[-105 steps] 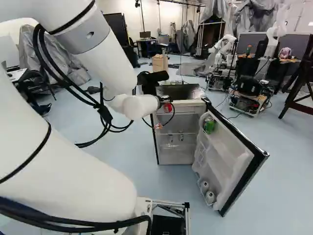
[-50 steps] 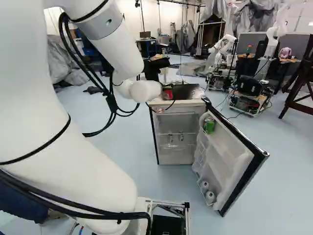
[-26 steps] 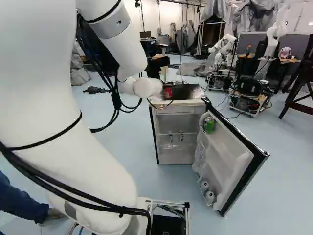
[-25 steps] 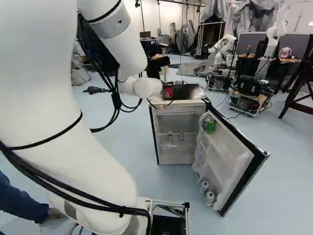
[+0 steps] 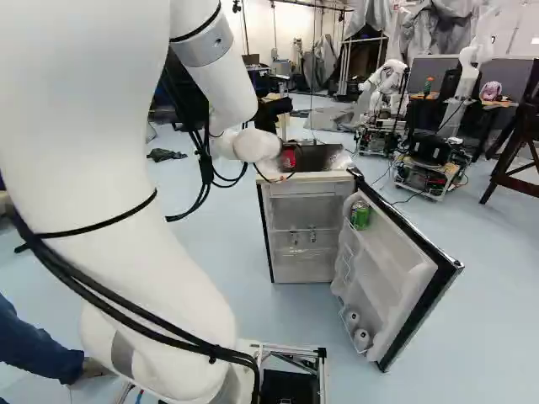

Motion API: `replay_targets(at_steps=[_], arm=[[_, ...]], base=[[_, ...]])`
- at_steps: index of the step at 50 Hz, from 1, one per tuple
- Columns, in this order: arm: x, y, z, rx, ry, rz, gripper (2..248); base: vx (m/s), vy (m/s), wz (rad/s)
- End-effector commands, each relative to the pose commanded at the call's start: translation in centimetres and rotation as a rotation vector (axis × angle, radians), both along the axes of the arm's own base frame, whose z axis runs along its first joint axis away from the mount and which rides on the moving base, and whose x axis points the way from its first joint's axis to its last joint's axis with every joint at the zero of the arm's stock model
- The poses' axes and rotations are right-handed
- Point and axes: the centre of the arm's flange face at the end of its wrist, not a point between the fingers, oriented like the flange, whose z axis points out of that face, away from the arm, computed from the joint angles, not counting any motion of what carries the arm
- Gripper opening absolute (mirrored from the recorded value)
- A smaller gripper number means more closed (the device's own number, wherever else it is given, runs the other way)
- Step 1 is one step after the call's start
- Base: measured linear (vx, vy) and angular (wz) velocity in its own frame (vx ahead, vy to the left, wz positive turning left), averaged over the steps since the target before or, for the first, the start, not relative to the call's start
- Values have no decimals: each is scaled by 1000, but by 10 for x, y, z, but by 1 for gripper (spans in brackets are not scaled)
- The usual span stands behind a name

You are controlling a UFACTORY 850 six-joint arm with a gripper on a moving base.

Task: Grab a drink from the fridge

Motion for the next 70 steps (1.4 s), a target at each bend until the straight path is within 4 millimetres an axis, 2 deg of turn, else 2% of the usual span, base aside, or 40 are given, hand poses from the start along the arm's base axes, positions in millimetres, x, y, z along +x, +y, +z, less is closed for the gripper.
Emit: replay_targets(at_steps=[18, 48, 70], arm=[[16, 1, -4, 4, 41, 7, 95], [17, 1, -7, 10, 75, 5, 95], [17, 1, -7, 180, 52, -70, 95]], base=[[0, 0, 0], [0, 0, 0], [0, 0, 0]])
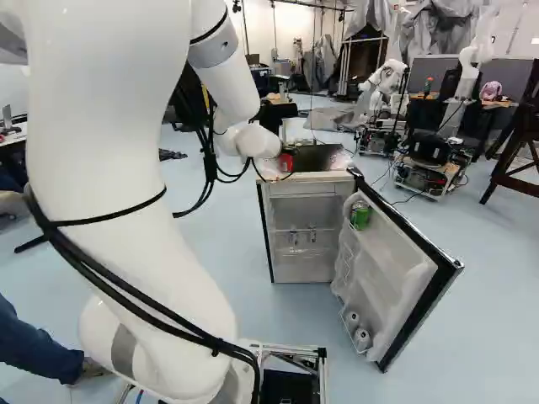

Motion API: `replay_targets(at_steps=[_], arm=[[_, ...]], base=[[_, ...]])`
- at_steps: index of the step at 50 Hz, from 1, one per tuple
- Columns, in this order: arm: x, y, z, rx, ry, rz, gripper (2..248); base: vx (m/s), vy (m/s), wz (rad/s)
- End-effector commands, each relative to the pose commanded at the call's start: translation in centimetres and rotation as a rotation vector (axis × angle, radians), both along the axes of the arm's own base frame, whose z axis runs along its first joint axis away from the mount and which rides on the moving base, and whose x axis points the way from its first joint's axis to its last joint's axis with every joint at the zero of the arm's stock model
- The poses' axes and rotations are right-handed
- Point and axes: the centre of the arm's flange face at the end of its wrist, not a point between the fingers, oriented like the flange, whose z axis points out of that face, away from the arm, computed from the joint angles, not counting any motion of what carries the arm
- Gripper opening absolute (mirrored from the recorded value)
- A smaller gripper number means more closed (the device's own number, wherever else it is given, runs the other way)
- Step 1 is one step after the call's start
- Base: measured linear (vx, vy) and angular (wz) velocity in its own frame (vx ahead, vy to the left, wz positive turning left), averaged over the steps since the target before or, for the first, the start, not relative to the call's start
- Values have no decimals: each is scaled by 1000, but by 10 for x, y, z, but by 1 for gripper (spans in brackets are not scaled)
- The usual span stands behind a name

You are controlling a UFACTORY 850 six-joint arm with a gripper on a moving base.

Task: Grab a drink from the fridge

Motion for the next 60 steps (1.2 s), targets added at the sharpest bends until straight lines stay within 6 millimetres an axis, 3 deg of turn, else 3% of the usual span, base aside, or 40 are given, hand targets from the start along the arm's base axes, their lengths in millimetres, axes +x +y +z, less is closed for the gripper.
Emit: replay_targets(at_steps=[38, 39, 43, 44, 49, 50, 54, 55, 59, 60], arm=[[1, 0, -8, 21, 12, -9, 97], [1, 0, -8, 21, 12, -9, 124], [1, 0, -8, 21, 12, -9, 124], [1, 0, -8, 21, 12, -9, 156], [1, 0, -8, 21, 12, -9, 156], [1, 0, -8, 21, 12, -9, 190], [1, 0, -8, 21, 12, -9, 190], [1, 0, -8, 21, 12, -9, 225], [-3, 0, -7, 21, 13, -10, 225], [-5, 0, -7, 21, 14, -11, 247]], base=[[0, 0, 0], [0, 0, 0], [0, 0, 0], [0, 0, 0], [0, 0, 0], [0, 0, 0], [0, 0, 0], [0, 0, 0], [0, 0, 0], [0, 0, 0]])
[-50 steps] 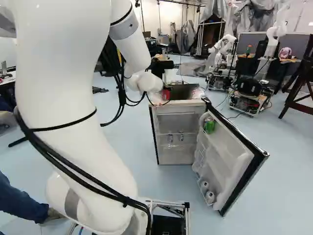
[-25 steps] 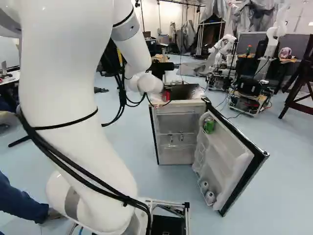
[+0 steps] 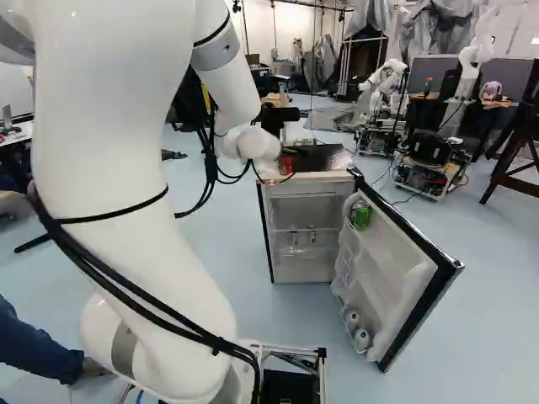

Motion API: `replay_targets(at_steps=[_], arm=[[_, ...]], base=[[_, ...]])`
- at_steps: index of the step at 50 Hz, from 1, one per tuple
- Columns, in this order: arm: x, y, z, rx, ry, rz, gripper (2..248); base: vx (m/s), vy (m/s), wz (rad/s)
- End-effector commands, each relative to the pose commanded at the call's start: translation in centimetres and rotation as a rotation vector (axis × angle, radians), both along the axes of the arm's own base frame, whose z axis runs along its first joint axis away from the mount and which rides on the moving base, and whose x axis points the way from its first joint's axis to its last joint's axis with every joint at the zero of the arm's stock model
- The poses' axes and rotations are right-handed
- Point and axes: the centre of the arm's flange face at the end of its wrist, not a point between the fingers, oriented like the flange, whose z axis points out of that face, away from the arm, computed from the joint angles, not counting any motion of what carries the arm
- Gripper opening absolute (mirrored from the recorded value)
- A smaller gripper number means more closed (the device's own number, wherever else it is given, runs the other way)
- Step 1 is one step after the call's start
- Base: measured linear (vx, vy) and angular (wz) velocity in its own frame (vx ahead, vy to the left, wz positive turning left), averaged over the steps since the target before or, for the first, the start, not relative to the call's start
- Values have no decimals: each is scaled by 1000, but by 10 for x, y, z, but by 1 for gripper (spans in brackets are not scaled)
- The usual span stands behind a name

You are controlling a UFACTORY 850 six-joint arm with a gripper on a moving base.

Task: Grab a drink from the fridge

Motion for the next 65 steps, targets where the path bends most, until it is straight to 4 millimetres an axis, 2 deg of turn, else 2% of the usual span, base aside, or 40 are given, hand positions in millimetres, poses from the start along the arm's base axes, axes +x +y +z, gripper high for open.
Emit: replay_targets(at_steps=[17, 28, 65], arm=[[-32, 1, 1, 1, 7, -10, 247], [-53, -6, 1, 2, 9, -33, 247], [-99, -57, 2, 78, -13, -272, 247]], base=[[0, 0, 0], [0, 0, 0], [0, 0, 0]])
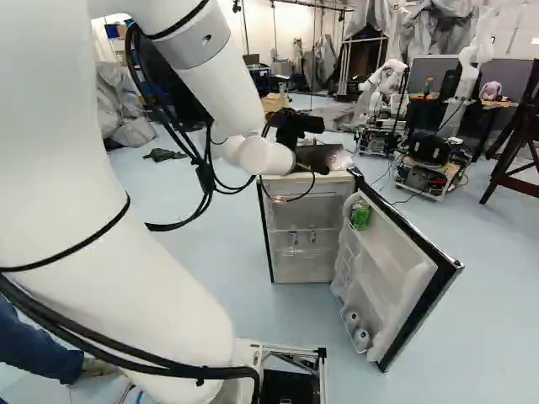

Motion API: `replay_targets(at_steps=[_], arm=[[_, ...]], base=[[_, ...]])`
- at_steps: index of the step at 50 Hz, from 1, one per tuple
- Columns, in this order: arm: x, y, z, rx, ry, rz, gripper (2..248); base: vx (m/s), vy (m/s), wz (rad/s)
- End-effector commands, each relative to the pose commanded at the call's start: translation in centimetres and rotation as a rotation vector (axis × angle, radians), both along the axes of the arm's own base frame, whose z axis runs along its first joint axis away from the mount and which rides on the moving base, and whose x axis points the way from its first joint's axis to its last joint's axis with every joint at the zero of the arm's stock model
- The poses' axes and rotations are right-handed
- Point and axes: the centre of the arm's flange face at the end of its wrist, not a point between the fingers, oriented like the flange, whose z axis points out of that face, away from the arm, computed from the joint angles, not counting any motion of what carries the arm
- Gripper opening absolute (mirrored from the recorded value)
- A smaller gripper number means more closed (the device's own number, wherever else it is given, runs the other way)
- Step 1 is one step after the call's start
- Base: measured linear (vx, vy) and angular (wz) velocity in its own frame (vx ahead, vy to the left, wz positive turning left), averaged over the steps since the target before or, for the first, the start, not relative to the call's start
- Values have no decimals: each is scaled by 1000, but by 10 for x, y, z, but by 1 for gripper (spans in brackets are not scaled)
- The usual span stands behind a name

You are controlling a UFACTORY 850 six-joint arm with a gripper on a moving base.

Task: Grab a drink from the fridge

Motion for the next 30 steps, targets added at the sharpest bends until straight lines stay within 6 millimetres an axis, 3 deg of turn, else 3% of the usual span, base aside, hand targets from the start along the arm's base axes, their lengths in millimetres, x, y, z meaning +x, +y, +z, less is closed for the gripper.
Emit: replay_targets(at_steps=[30], arm=[[-33, -38, 23, -10, -42, -121, 247]], base=[[0, 0, 0]])
